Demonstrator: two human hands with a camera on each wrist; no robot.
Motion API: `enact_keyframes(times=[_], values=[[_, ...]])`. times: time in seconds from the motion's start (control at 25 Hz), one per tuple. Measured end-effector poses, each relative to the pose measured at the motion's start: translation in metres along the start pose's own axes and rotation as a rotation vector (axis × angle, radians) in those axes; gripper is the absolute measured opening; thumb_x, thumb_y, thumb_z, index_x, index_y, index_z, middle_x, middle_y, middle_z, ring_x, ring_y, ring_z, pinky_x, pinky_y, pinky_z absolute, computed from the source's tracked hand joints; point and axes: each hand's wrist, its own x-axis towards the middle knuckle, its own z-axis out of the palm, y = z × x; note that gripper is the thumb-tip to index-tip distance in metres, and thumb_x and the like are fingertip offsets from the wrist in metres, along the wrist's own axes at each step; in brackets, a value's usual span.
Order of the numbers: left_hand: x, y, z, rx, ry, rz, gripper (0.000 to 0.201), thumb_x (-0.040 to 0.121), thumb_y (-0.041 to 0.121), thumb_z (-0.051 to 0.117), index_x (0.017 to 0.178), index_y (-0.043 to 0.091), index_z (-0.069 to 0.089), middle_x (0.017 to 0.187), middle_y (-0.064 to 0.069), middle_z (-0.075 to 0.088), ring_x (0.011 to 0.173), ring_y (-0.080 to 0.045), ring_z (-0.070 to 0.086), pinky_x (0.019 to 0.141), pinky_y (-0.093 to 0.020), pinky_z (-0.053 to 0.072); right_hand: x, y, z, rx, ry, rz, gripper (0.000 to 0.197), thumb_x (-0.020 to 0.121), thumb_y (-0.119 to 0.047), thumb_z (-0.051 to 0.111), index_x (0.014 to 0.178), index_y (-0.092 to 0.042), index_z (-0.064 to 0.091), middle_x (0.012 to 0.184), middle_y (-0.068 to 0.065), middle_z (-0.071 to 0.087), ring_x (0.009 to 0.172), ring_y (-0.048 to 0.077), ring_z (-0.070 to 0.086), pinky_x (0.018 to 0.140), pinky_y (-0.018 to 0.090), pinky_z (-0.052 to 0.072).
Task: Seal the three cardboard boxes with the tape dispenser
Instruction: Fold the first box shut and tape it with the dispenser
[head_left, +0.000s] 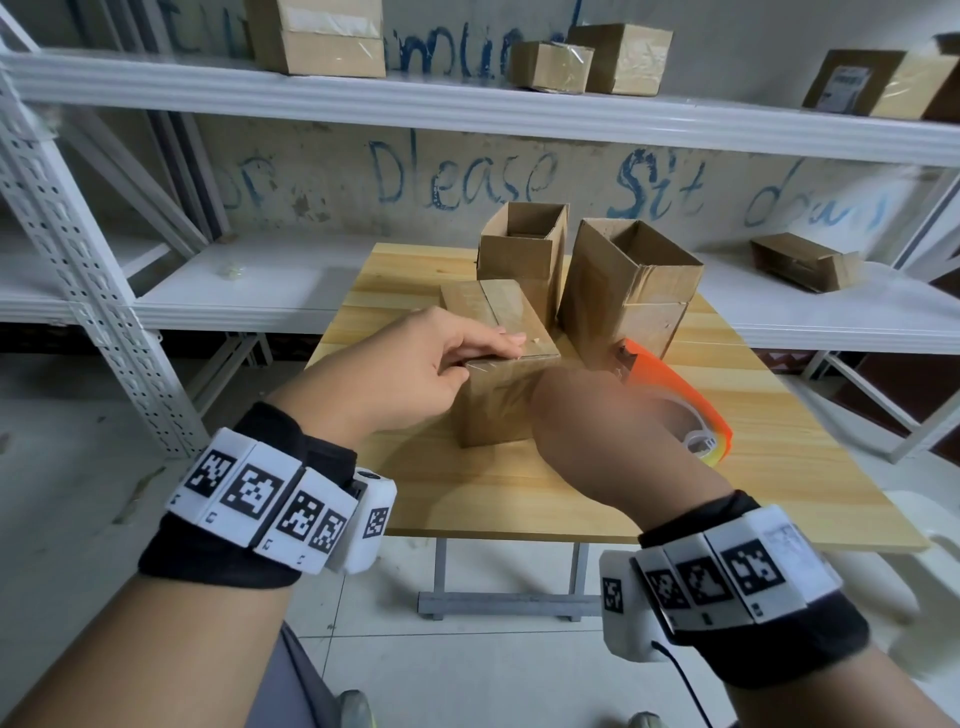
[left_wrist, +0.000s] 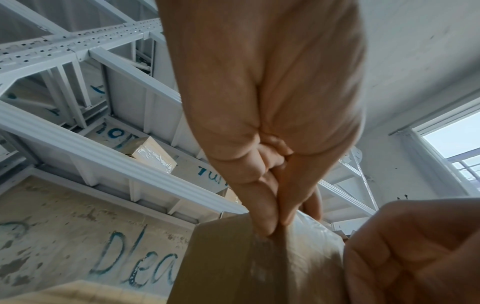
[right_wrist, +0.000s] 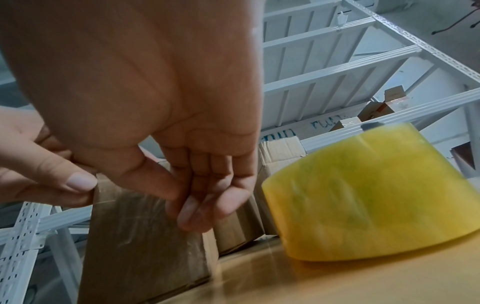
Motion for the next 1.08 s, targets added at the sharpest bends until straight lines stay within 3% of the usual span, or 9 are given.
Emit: enact_keyframes(times=[0.24,0.4,0.56,0.72,0.84,0.96,1.08], values=[[0.003,0.001,0.003,0.101,0.023,0.026,0.058,0.095,-0.014,0.050,0.129,0.029,0.068,0.139,0.023,0.059,0.134,0.011,0.045,0.120,-0.020,0.029,-0.006,-0.008,-0.002,0.003,0.012,0.005,0.011,0.092,-0.011,0.048,0.088,-0.020,0.050,0.086,0.000,0.059,0.076,0.017,0.059,0.071,0.029,0.055],[0.001,0.004,0.003,0.020,0.054,0.004,0.054,0.090,-0.008,0.065,0.127,0.031,0.068,0.131,0.019,0.066,0.121,0.014,0.056,0.111,-0.015,0.039,-0.009,-0.009,-0.004,0.035,0.070,0.021,0.006,0.093,-0.016,0.048,0.090,-0.019,0.052,0.088,0.001,0.061,0.077,0.018,0.059,0.070,0.031,0.055],[0.001,0.005,0.007,0.012,0.124,-0.016,0.049,0.081,0.014,0.083,0.117,0.044,0.071,0.123,0.020,0.070,0.108,0.006,0.066,0.101,-0.030,0.054,-0.009,-0.009,-0.004,0.070,0.146,0.064,0.012,0.092,-0.025,0.054,0.097,-0.015,0.057,0.089,0.000,0.062,0.078,0.015,0.058,0.069,0.032,0.055],[0.000,0.011,0.011,0.104,0.176,0.017,0.041,0.081,0.021,0.084,0.115,0.041,0.073,0.120,0.020,0.071,0.106,0.004,0.067,0.095,-0.030,0.057,-0.012,-0.011,-0.005,0.097,0.213,0.115,0.027,0.087,-0.032,0.060,0.103,-0.015,0.047,0.095,0.002,0.054,0.085,0.016,0.053,0.074,0.034,0.053],[-0.001,0.010,0.009,0.129,0.167,0.030,0.035,0.082,0.020,0.080,0.106,0.044,0.075,0.115,0.023,0.072,0.108,0.001,0.067,0.097,-0.033,0.056,-0.012,-0.008,-0.004,0.134,0.276,0.070,0.053,0.081,-0.044,0.064,0.119,-0.019,0.037,0.111,0.003,0.045,0.101,0.021,0.049,0.088,0.039,0.050],[-0.001,0.012,0.008,0.038,0.161,0.029,0.040,0.082,0.006,0.078,0.108,0.036,0.076,0.114,0.020,0.073,0.107,0.007,0.066,0.097,-0.027,0.056,-0.013,-0.006,-0.003,0.114,0.185,0.046,0.084,0.077,-0.056,0.068,0.142,-0.023,0.026,0.130,0.004,0.040,0.118,0.024,0.047,0.097,0.041,0.048],[-0.001,0.017,0.012,-0.157,0.130,0.000,0.045,0.077,0.002,0.084,0.116,0.024,0.075,0.116,0.013,0.074,0.107,0.007,0.067,0.090,-0.025,0.059,-0.012,-0.009,-0.002,0.138,0.103,0.065,0.091,0.074,-0.061,0.071,0.144,-0.026,0.026,0.132,0.002,0.043,0.116,0.021,0.049,0.092,0.036,0.049]])
